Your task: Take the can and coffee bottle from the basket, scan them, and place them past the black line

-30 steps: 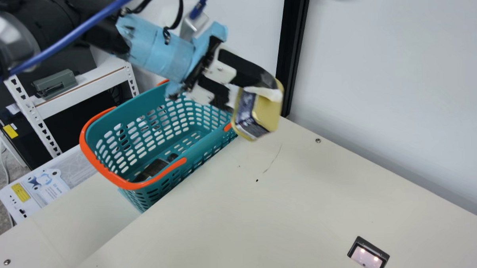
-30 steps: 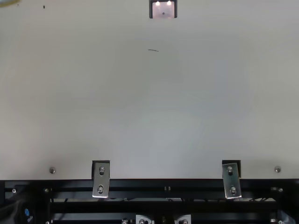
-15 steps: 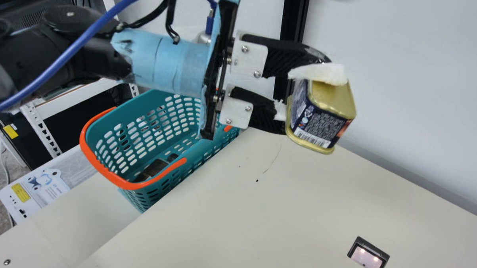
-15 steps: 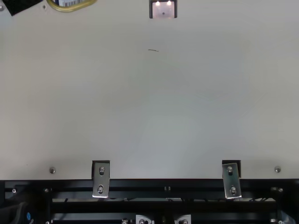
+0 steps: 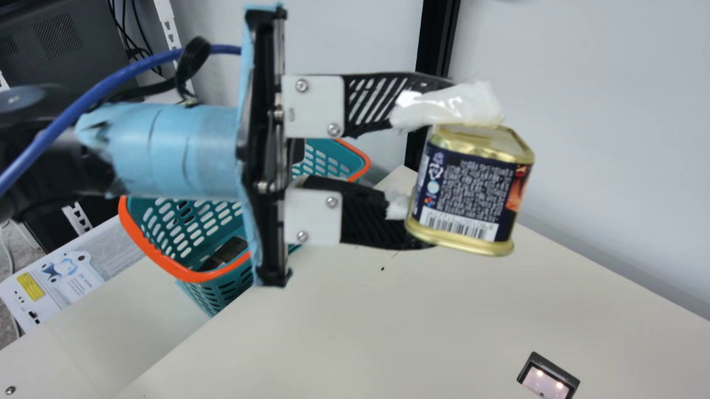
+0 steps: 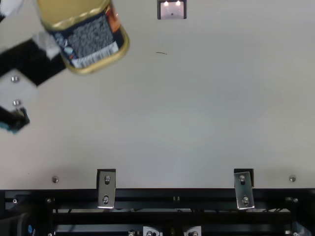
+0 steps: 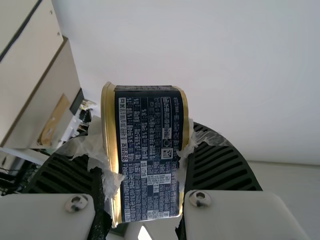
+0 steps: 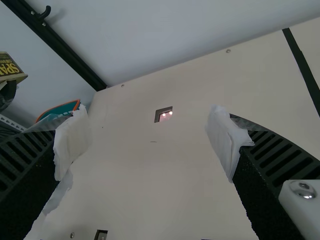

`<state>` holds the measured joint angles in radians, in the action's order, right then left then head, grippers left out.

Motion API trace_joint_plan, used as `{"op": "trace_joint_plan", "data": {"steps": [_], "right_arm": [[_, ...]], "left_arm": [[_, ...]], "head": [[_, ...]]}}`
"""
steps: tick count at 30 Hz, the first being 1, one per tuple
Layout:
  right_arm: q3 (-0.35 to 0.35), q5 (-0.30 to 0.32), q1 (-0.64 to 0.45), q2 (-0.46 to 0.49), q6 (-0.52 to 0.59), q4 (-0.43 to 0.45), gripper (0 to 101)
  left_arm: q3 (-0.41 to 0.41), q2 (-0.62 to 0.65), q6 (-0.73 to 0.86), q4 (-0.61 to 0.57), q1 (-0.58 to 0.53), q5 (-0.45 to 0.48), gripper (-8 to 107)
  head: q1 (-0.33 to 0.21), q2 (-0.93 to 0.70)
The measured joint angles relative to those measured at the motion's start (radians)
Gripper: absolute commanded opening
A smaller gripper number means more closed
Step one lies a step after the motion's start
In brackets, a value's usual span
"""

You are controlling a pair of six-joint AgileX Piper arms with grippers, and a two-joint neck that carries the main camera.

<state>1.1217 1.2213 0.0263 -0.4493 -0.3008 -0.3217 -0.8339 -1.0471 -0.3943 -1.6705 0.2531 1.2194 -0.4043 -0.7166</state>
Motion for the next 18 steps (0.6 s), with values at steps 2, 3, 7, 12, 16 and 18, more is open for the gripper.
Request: {"op": "trace_joint_plan", "data": {"steps": [2, 3, 7, 12, 16, 18], "right_arm": [[0.000, 0.000, 0.000, 0.000, 0.000, 0.000, 101], [0.000, 0.000, 0.000, 0.000, 0.000, 0.000, 101], [0.000, 0.000, 0.000, 0.000, 0.000, 0.000, 101], [0.000, 0.000, 0.000, 0.000, 0.000, 0.000, 101], [0.000, 0.000, 0.000, 0.000, 0.000, 0.000, 101], [0.000, 0.000, 0.000, 0.000, 0.000, 0.000, 101]], "left_arm": [[0.041, 0.042, -0.030, -0.017, 0.008, 0.000, 10], [0.065, 0.067, -0.047, -0.026, 0.015, 0.000, 10], [0.119, 0.116, -0.076, -0.042, 0.025, 0.000, 10], [0.121, 0.116, -0.074, -0.043, 0.025, -0.004, 10], [0.121, 0.116, -0.074, -0.043, 0.025, -0.004, 10], [0.121, 0.116, -0.074, -0.043, 0.025, -0.004, 10]], "head": [[-0.005, 0.000], [-0.005, 0.000], [-0.005, 0.000], [0.000, 0.000], [0.000, 0.000], [0.000, 0.000]]}}
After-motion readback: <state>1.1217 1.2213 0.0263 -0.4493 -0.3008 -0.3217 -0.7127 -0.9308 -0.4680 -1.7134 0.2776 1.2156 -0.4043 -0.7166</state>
